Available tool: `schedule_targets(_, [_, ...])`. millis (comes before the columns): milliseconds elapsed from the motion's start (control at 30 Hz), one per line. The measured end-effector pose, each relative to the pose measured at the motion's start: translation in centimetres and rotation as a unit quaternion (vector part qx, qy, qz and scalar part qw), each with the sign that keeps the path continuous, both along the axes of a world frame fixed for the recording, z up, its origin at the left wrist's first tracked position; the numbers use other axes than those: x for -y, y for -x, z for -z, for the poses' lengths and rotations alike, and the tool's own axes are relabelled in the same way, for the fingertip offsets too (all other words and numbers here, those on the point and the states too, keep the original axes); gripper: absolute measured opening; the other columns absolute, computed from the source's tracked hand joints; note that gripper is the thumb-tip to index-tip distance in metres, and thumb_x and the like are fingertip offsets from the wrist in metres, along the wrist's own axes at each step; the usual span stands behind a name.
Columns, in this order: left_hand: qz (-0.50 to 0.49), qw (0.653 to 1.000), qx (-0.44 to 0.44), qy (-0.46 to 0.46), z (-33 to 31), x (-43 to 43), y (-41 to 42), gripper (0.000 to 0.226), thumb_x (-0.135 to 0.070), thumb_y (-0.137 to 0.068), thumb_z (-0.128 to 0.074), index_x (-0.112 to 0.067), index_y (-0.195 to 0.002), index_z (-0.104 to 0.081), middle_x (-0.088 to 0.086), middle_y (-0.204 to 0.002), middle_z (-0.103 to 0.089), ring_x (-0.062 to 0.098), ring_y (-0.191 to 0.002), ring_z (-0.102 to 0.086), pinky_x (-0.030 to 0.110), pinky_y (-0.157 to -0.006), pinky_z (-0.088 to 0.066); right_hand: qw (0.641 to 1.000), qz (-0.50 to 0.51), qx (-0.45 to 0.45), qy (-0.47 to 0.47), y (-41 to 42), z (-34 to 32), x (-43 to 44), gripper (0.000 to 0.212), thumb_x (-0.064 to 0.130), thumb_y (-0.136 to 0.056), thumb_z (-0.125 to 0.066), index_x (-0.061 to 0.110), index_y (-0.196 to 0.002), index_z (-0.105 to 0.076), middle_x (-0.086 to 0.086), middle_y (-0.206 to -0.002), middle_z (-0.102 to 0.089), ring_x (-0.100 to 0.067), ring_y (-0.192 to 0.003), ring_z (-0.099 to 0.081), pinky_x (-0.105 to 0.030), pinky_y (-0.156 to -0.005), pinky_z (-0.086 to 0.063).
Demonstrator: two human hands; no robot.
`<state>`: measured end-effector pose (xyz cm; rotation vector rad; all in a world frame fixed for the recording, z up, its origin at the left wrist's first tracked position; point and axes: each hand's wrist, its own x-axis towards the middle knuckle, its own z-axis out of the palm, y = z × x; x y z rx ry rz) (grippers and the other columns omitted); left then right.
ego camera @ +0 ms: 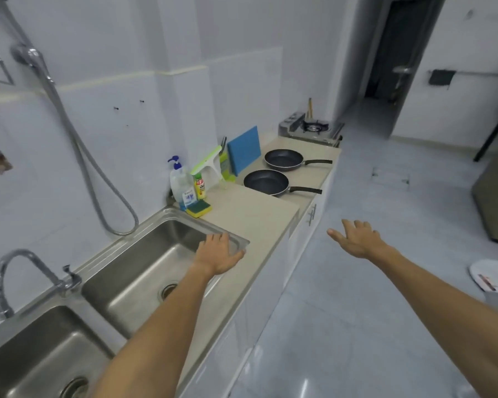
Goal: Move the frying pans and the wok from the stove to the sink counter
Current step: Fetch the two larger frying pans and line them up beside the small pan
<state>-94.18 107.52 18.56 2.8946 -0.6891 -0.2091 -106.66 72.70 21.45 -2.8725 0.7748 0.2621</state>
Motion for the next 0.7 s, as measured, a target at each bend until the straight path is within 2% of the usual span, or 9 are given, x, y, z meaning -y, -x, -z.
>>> schedule_targets(133, [0.021,1.0,-0.017,0.006,0.1,7.3,-5.6,0.08,-0.067,-0.092,-0.039,-0.008,-0.146,-0.041,0.015,-0.149,-0.049,0.032,-0.137,-0.04,0.046,-0.11,-0.036,1.0,0.018,-0.006,-0.003,-5.2,-0.3,6.3,0.081,0.069,-0.098,-0.024,0.014,-0.157,-0.029,-0.022,-0.162,-0.031,-0.041,-0.147,-0.027,-0.056,-0.116,-0.025])
schedule_targets(233, [0.032,0.999,-0.007,0.0,-0.2,12.4,-10.1,0.079,-0.066,-0.093,-0.037,-0.009,-0.148,-0.04,0.014,-0.149,-0.048,0.032,-0.137,-0.039,0.047,-0.107,-0.035,0.999,0.032,0.008,-0.007,-9.2,-0.7,10.4,0.081,0.07,-0.098,-0.025,0.015,-0.157,-0.029,-0.022,-0.162,-0.032,-0.041,-0.147,-0.028,-0.056,-0.116,-0.025])
schedule_targets(700, [0.067,0.997,-0.022,-0.002,1.5,29.1,-22.8,0.078,-0.068,-0.091,-0.039,-0.01,-0.143,-0.044,0.012,-0.148,-0.048,0.031,-0.136,-0.04,0.046,-0.107,-0.036,0.998,0.056,-0.014,-0.033,-20.6,1.9,25.1,0.085,0.072,-0.097,-0.025,0.016,-0.16,-0.024,-0.021,-0.165,-0.026,-0.04,-0.15,-0.022,-0.057,-0.12,-0.021])
